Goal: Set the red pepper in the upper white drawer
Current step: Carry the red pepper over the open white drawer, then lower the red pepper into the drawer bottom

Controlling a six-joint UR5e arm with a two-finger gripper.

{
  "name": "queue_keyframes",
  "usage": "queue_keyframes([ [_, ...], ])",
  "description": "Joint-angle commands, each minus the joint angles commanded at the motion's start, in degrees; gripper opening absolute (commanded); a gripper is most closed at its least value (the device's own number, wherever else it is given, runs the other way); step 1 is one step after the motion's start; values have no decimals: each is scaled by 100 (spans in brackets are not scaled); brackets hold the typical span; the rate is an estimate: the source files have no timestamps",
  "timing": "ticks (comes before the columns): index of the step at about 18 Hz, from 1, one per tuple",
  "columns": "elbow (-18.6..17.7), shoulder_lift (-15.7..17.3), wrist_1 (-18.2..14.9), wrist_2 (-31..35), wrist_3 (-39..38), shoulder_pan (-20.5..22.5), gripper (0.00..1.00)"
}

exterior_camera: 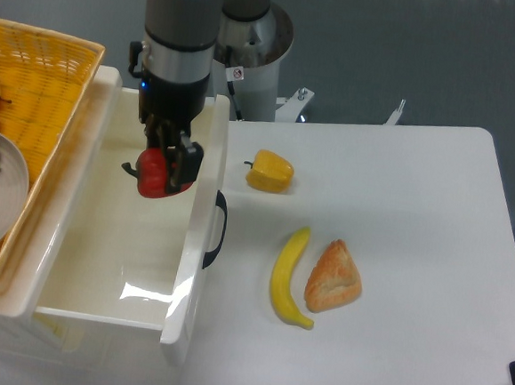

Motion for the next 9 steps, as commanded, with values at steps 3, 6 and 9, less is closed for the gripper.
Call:
queue_keyframes([
  [3, -9, -97, 9, 9, 0, -9, 34],
  [6, -18, -194, 0, 18, 184, -44, 34],
  [9, -70, -290, 26, 35, 193, -88, 34],
])
